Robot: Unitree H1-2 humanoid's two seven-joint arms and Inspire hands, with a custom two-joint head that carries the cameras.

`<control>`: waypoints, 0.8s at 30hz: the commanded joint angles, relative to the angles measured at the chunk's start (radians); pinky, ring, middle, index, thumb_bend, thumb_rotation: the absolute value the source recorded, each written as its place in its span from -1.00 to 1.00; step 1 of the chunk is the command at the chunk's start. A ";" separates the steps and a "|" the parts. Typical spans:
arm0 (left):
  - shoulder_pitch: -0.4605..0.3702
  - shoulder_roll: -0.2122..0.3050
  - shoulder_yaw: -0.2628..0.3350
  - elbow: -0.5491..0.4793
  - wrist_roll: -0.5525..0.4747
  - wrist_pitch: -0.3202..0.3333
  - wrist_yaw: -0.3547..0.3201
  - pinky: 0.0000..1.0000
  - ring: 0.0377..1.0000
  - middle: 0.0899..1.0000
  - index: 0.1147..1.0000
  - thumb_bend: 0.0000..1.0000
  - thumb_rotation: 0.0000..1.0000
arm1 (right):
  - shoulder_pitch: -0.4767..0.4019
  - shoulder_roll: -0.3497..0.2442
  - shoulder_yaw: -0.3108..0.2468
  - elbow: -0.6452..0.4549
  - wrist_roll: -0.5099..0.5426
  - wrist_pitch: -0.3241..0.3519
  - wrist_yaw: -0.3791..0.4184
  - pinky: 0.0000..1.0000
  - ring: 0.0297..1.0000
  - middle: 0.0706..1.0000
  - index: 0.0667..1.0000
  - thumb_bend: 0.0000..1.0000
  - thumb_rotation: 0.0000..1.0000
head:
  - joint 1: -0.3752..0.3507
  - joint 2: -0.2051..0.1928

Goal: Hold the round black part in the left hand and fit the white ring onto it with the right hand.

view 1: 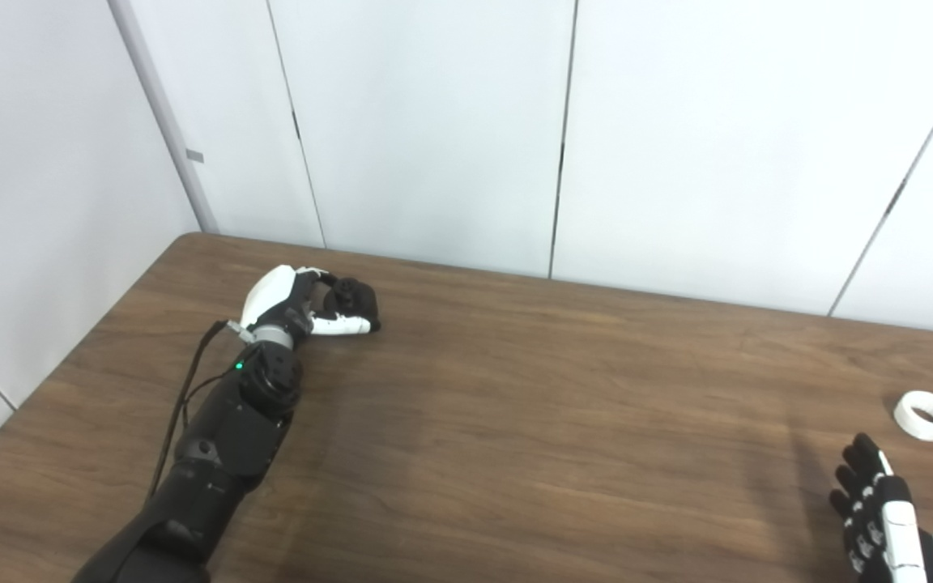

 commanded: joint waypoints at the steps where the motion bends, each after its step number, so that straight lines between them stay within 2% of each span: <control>1: -0.052 0.022 -0.004 -0.001 0.004 -0.019 0.002 1.00 1.00 0.90 0.52 0.92 -0.30 | -0.014 0.003 -0.004 -0.031 0.000 -0.031 -0.006 1.00 1.00 1.00 1.00 -0.20 1.00 | 0.000 0.001; 24: -0.052 0.031 -0.024 0.008 0.020 0.012 -0.011 1.00 1.00 0.88 0.50 0.90 -0.32 | -0.018 -0.007 -0.009 -0.012 0.004 -0.053 -0.003 1.00 1.00 1.00 1.00 -0.19 1.00 | 0.005 0.004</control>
